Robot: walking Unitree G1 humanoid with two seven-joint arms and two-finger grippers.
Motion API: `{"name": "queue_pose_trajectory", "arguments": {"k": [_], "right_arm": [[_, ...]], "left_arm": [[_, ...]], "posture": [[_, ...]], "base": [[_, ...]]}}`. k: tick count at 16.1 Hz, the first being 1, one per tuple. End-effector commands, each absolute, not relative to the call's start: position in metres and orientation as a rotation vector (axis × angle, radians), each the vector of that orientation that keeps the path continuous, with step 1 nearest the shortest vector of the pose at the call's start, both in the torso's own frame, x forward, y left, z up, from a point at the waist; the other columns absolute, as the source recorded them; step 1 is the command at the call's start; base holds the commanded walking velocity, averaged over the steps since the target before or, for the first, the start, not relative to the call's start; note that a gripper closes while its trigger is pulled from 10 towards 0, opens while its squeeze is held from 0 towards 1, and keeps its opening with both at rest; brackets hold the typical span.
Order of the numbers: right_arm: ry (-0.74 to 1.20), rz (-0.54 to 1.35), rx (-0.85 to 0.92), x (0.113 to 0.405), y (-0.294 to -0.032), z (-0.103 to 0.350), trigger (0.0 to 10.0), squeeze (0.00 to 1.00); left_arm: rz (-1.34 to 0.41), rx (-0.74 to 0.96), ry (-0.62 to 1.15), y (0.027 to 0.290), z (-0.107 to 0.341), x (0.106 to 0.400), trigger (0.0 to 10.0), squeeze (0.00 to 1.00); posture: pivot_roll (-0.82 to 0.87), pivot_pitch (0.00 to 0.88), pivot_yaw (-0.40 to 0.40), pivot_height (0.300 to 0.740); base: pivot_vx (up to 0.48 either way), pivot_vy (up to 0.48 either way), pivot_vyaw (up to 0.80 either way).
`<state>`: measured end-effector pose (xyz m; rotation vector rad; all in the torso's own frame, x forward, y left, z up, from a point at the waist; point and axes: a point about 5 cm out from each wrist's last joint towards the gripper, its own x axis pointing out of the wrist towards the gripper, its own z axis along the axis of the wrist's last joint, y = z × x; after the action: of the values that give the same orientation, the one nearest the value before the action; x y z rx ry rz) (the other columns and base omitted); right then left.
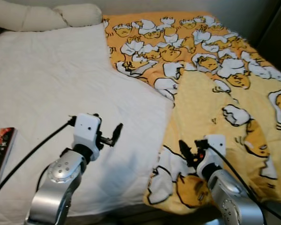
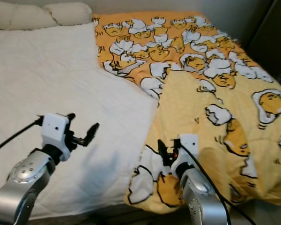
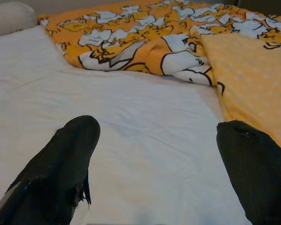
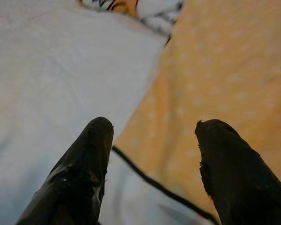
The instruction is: Clean up the room
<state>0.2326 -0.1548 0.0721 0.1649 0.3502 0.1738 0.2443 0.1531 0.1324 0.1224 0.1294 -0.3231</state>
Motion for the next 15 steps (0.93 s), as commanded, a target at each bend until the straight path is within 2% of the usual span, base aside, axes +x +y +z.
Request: {"name": "queue_pose_trajectory", "arguments": {"k": [1,2,7,11,13,15], "right_arm": [[0.373,0.144,0.136,0.227,-0.164,0.070,10.0,0.00],[0.379,0.136,0.115,0.227,-0.164,0.069,10.0,0.00],[0.383,0.122,0.022,0.233,-0.168,0.071,10.0,0.00],[0.385,0.202,-0.053,0.226,-0.163,0.074,10.0,0.00],[0.377,0.254,-0.046,0.224,-0.158,0.076,10.0,0.00],[0.386,0.299,-0.089,0.226,-0.159,0.079,10.0,0.00]], "left_arm": [[-0.341,0.125,0.118,0.146,0.133,0.241,10.0,0.00],[-0.343,0.125,0.116,0.146,0.133,0.241,10.0,0.00],[-0.335,0.143,0.112,0.147,0.134,0.244,10.0,0.00],[-0.344,0.146,0.108,0.148,0.134,0.246,10.0,0.00],[-0.394,0.133,0.192,0.149,0.121,0.248,10.0,0.00],[-0.424,0.166,0.186,0.151,0.122,0.252,10.0,0.00]], "posture": [[-0.04,0.068,0.025,0.740],[-0.04,0.068,0.024,0.740],[-0.04,0.058,0.027,0.740],[-0.04,0.054,0.028,0.740],[-0.05,0.055,0.028,0.740],[-0.06,0.057,0.031,0.740]], "base": [[0.000,-0.480,0.00],[0.000,-0.480,0.00],[0.000,0.000,0.00],[0.000,0.000,0.00],[0.000,0.000,0.00],[0.000,0.000,0.00]]}}
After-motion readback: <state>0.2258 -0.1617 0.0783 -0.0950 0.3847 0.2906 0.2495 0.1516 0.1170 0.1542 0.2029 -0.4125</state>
